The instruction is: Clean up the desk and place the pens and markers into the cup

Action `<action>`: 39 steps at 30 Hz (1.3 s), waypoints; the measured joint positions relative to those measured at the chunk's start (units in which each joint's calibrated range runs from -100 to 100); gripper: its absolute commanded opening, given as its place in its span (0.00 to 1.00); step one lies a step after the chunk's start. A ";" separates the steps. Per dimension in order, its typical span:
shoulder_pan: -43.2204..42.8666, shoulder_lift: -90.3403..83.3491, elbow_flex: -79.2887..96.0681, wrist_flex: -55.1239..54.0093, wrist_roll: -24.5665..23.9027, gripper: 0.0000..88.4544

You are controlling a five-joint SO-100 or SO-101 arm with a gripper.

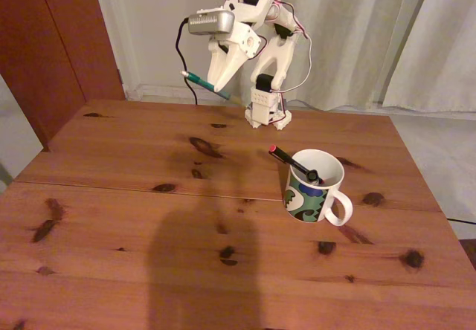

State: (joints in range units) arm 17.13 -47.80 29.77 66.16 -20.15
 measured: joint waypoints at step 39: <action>-0.07 -10.34 17.49 -21.57 -0.05 0.01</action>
State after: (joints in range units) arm 17.05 -58.14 47.26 44.59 -20.20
